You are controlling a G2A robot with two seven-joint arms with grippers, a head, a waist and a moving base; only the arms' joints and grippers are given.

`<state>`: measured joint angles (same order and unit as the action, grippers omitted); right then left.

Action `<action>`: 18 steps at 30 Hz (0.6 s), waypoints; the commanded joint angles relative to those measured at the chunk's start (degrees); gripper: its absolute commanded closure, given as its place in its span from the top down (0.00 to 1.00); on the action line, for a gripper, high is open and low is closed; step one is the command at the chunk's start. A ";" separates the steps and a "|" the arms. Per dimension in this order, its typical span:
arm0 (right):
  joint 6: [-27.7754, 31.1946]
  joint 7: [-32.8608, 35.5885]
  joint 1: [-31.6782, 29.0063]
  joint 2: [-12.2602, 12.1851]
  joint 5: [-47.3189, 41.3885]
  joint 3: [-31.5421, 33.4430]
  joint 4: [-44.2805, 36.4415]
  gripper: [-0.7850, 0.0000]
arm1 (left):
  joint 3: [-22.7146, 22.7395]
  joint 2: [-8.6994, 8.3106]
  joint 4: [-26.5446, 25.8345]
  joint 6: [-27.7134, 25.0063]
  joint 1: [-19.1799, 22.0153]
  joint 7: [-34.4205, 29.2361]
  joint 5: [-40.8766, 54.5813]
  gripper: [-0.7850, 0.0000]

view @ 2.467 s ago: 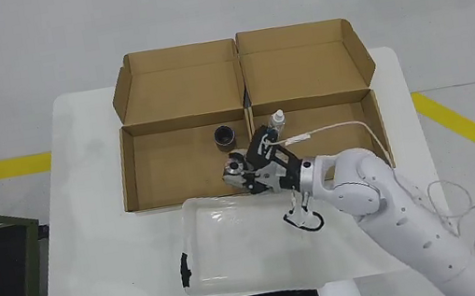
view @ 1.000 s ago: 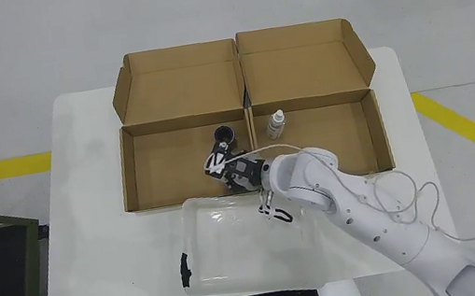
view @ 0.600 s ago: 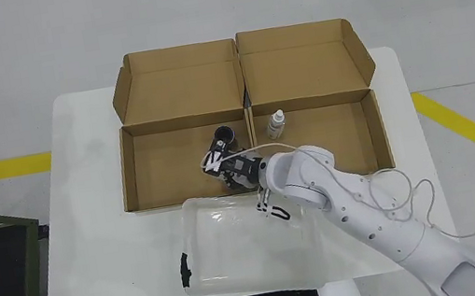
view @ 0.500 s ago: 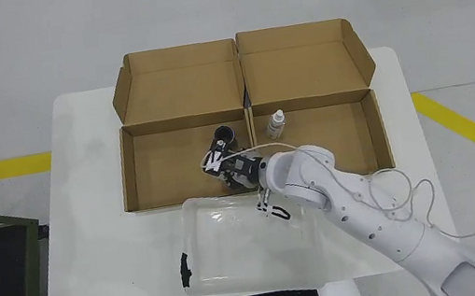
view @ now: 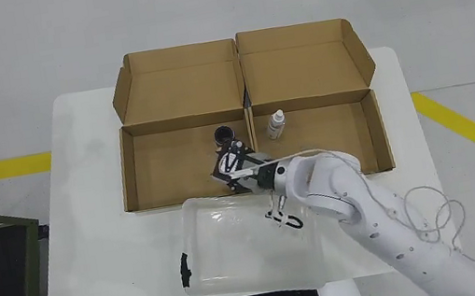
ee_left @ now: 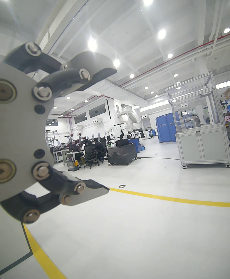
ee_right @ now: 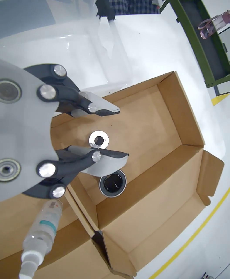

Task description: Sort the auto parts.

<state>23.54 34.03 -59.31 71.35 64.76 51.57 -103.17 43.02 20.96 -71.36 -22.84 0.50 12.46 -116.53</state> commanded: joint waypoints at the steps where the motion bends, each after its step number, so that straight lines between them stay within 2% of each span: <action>1: 1.49 -1.30 -2.31 -0.60 -0.72 2.34 -1.31 0.39 | 0.00 0.00 0.00 0.00 0.00 0.00 0.00 1.00; 12: 9.51 -12.22 -14.05 -3.71 -2.45 16.75 -4.04 0.44 | 0.00 0.00 0.00 0.00 0.00 0.00 0.00 1.00; 18: 13.44 -19.16 -19.74 -5.11 -1.12 24.69 -2.36 0.46 | 0.00 0.00 0.00 0.00 0.00 0.00 0.00 1.00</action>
<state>36.39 16.25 -77.99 66.48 63.21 74.69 -105.78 43.02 20.96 -71.36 -22.84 0.50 12.46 -116.53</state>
